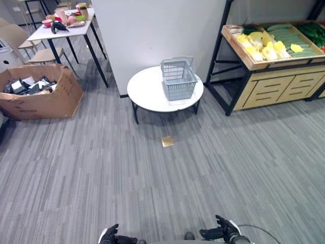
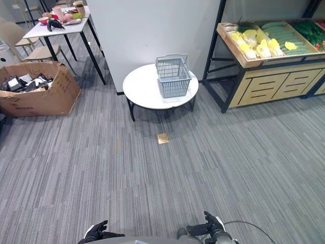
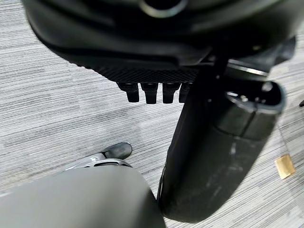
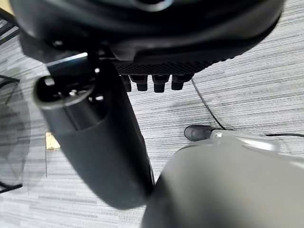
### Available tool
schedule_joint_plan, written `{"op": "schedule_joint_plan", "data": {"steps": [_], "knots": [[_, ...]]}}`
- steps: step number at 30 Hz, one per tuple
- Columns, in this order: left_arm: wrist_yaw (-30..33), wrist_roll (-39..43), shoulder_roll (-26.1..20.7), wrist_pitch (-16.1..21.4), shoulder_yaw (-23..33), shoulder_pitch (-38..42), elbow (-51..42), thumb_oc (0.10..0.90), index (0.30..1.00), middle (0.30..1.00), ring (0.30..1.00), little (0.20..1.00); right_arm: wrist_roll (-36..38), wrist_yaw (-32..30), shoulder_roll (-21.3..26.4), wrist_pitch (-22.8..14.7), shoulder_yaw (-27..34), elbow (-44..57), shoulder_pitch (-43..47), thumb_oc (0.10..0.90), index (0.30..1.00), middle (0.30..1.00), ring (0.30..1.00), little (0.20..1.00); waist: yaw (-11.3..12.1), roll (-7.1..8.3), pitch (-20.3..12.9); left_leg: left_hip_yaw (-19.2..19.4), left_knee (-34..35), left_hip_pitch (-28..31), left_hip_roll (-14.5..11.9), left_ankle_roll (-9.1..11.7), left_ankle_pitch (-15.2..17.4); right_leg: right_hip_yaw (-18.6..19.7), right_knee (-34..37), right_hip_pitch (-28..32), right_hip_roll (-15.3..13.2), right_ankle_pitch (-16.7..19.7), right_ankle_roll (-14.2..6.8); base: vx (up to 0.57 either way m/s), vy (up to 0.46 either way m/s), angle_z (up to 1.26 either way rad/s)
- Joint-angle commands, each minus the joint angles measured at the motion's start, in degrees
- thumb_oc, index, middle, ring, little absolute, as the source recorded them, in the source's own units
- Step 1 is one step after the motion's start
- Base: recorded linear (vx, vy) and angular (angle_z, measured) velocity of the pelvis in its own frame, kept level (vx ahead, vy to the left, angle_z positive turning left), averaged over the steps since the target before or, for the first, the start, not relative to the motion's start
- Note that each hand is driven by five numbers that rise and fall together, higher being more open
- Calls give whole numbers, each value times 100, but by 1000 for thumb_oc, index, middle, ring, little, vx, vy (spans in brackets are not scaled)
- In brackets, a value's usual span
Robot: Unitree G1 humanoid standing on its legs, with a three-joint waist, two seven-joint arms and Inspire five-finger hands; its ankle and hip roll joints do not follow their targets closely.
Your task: Get the vegetables into the basket
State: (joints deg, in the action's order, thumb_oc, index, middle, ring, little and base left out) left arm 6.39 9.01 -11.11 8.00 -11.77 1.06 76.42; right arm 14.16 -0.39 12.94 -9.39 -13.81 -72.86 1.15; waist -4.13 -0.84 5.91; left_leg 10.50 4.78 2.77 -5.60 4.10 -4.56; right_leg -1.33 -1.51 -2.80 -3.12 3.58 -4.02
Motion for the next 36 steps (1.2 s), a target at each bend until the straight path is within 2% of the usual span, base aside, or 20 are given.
{"op": "schedule_joint_plan", "data": {"steps": [1, 4, 7, 8, 9, 11, 13, 14, 16, 17, 20, 23, 25, 26, 27, 29, 31, 32, 34, 36], "knots": [[117, 184, 11, 82, -121, 173, 67, 900, 1000, 1000, 1000, 1000, 179, -65, 95, 1, -69, -110, 82, 900, 1000, 1000, 1000, 1000, -105, 112, 361, -227, 22, 91, -203, 196, 108, -98, -595, -338, -250, -201, -292, 42, -154, -2], [100, 323, -17, 105, -74, 204, 37, 900, 1000, 1000, 1000, 1000, 203, -105, 201, -30, 8, -114, 53, 900, 1000, 1000, 1000, 1000, -144, 93, 449, -245, -341, -34, -291, 234, 119, -74, -752, -402, -161, -326, -191, 43, -126, 6], [33, 661, 6, 136, 38, 270, -30, 900, 1000, 1000, 1000, 1000, 421, -153, 360, -88, 228, -103, -25, 900, 1000, 1000, 1000, 1000, -148, 166, 728, -428, -2091, -878, -249, 394, -132, -84, -788, -228, -177, -482, 40, 35, -237, 6], [33, 661, 7, 136, 38, 271, -29, 900, 1000, 1000, 1000, 1000, 421, -152, 360, -88, 229, -103, -23, 900, 1000, 1000, 1000, 1000, -158, 160, 725, -442, -2116, -900, -253, 396, -122, -96, -793, -235, -174, -485, 42, 87, -113, 38], [46, 818, 34, 171, 62, 332, -43, 900, 1000, 1000, 1000, 1000, 453, -184, 464, -91, 318, -110, -35, 900, 1000, 1000, 1000, 1000, -115, 203, 856, -731, -2584, -1252, -44, 447, -361, -73, -859, -173, -214, -552, 91, 74, -59, 28], [18, 876, 35, 189, 60, 355, -56, 900, 1000, 1000, 1000, 1000, 440, -189, 493, -90, 310, -92, -36, 900, 1000, 1000, 1000, 1000, -79, 197, 885, -785, -2411, -1537, 84, 425, -342, -25, -804, -137, -221, -556, 81, 133, -39, 9], [11, 856, 28, 190, 45, 357, -95, 900, 1000, 1000, 1000, 1000, 387, -197, 528, -72, 289, -113, -49, 900, 1000, 1000, 1000, 1000, -36, 166, 874, -737, -1923, -1866, 7, 318, -318, 56, -690, -15, -198, -607, 43, 310, 76, 5], [68, 904, 32, 233, 28, 339, -117, 900, 1000, 1000, 1000, 1000, 323, -209, 551, -56, 225, -137, -43, 900, 1000, 1000, 1000, 1000, 83, 39, 883, -829, -1194, -2119, -254, 372, -796, 200, -587, 190, -118, -715, -9, 318, 132, -4], [75, 929, 41, 241, 10, 344, -125, 900, 1000, 1000, 1000, 1000, 293, -216, 555, -60, 220, -158, -34, 900, 1000, 1000, 1000, 1000, 116, 22, 914, -881, -914, -2079, -282, 415, -911, 254, -561, 316, -127, -765, -32, 368, 155, -32], [88, 990, 54, 291, 42, 309, -111, 900, 1000, 1000, 1000, 1000, 250, -230, 575, -66, 206, -204, 29, 900, 1000, 1000, 1000, 1000, 218, -64, 858, -1146, -383, -2151, -326, 494, -1142, 446, -434, 528, -98, -835, -82, 391, 159, -56], [85, 1010, 77, 291, 54, 250, -106, 900, 1000, 1000, 1000, 1000, 229, -194, 570, -67, 215, -219, 25, 900, 1000, 1000, 1000, 1000, 244, -45, 837, -1143, -379, -2121, -317, 497, -1169, 560, -399, 694, -158, -895, -126, 314, 166, -61], [5, 827, 62, 249, -24, 153, -100, 900, 1000, 1000, 1000, 1000, 182, -151, 546, -65, 266, -167, -20, 900, 1000, 1000, 1000, 1000, 249, 44, 672, -832, -767, -2138, -200, 313, -901, 751, -463, 835, -483, -933, -307, 441, 333, -85], [-6, 733, -52, 247, -14, 214, -145, 900, 1000, 1000, 1000, 1000, 138, -71, 516, -22, 230, -152, 47, 900, 1000, 1000, 1000, 1000, 277, 242, 550, -559, -1155, -2174, 40, 45, -521, 901, -648, 695, -799, -353, -505, 358, 248, -81], [-6, 732, -54, 247, -14, 214, -145, 900, 1000, 1000, 1000, 1000, 138, -71, 515, -22, 230, -152, 47, 900, 1000, 1000, 1000, 1000, 281, 246, 546, -553, -1162, -2180, 41, 43, -515, 906, -646, 691, -803, -354, -507, 290, 217, -59], [-23, 777, -125, 256, 29, 245, -285, 900, 1000, 1000, 1000, 1000, 100, -35, 520, -21, 169, -18, 93, 900, 1000, 1000, 1000, 1000, 316, 316, 522, -439, -1246, -2144, 173, -119, -298, 969, -1075, 469, -898, 161, -528, 260, 211, -44], [-29, 782, -157, 255, 30, 281, -312, 900, 1000, 1000, 1000, 1000, 118, -34, 520, -28, 153, 52, 132, 900, 1000, 1000, 1000, 1000, 320, 318, 543, -398, -1246, -2093, 230, -180, -213, 976, -1376, 302, -898, 427, -520, 206, 183, -16], [-28, 757, -188, 254, 8, 316, -416, 900, 1000, 1000, 1000, 1000, 172, -29, 498, -37, 135, 246, 210, 900, 1000, 1000, 1000, 1000, 365, 298, 621, -261, -1247, -1851, 354, -369, 48, 637, -2089, 67, -1056, 1020, -433, 280, 305, 1], [-46, 798, -212, 255, 46, 339, -451, 900, 1000, 1000, 1000, 1000, 166, -18, 504, -63, 94, 334, 234, 900, 1000, 1000, 1000, 1000, 320, 179, 704, -239, -1160, -1584, 399, -466, 134, 478, -2722, -248, -962, 1125, -424, 269, 282, 3], [-49, 810, -212, 256, 54, 343, -482, 900, 1000, 1000, 1000, 1000, 165, -18, 508, -77, 87, 385, 250, 900, 1000, 1000, 1000, 1000, 307, 156, 741, -232, -1125, -1418, 431, -527, 238, 347, -2920, -411, -982, 1145, -391, 226, 183, -1], [-49, 883, -226, 266, 103, 374, -542, 900, 1000, 1000, 1000, 1000, 169, -14, 511, -112, 54, 524, 280, 900, 1000, 1000, 1000, 1000, 227, 128, 828, -219, -1020, -1084, 483, -549, 352, 40, -2974, -912, -905, 797, -332, 349, 161, -5]]}}
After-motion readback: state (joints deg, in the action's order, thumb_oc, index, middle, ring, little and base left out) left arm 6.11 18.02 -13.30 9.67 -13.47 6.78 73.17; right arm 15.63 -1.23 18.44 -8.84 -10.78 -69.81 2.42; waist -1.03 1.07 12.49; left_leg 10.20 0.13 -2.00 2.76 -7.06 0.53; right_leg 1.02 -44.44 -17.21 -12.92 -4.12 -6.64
